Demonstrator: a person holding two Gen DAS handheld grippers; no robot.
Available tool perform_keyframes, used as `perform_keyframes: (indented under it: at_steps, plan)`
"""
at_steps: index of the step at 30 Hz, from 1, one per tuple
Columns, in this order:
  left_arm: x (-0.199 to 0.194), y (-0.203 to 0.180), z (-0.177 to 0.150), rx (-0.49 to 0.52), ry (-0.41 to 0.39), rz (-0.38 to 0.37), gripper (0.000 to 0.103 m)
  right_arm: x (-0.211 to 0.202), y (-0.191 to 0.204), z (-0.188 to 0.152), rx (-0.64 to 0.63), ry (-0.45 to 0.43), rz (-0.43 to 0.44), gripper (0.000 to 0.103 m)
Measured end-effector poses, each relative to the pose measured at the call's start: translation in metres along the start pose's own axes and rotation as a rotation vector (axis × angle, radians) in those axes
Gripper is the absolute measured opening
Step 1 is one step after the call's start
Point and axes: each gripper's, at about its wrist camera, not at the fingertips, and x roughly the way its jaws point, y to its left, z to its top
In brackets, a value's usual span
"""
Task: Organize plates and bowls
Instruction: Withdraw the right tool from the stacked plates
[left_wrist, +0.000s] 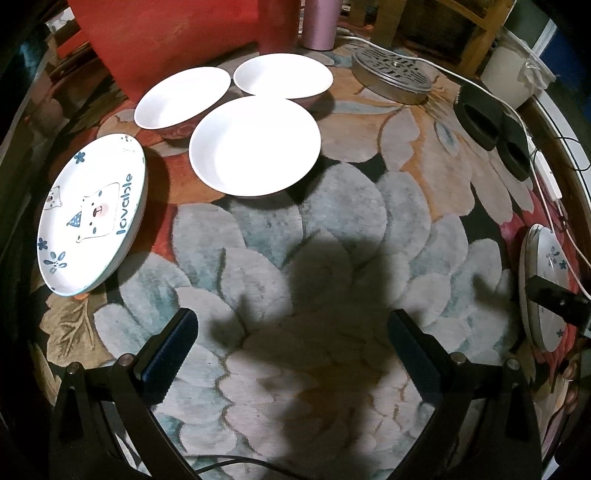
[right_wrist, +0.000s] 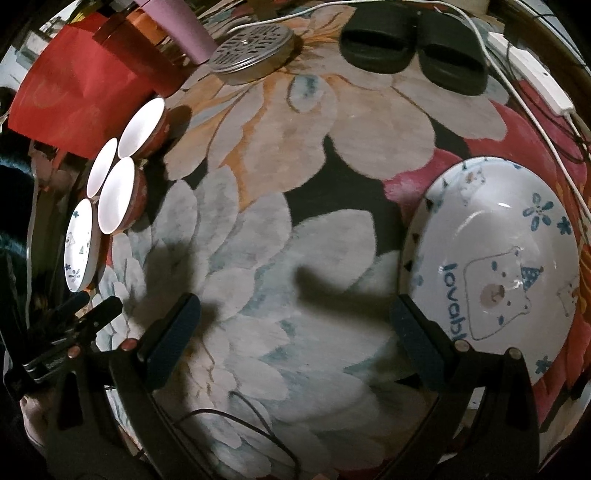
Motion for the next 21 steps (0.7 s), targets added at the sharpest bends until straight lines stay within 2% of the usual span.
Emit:
perform_keyframes:
  at_steps: [21]
  plan:
    - [0.012, 0.038, 0.006, -0.075, 0.008, 0.022, 0.102, 0.029, 0.060, 0.018, -0.133, 0.038, 0.038, 0.103]
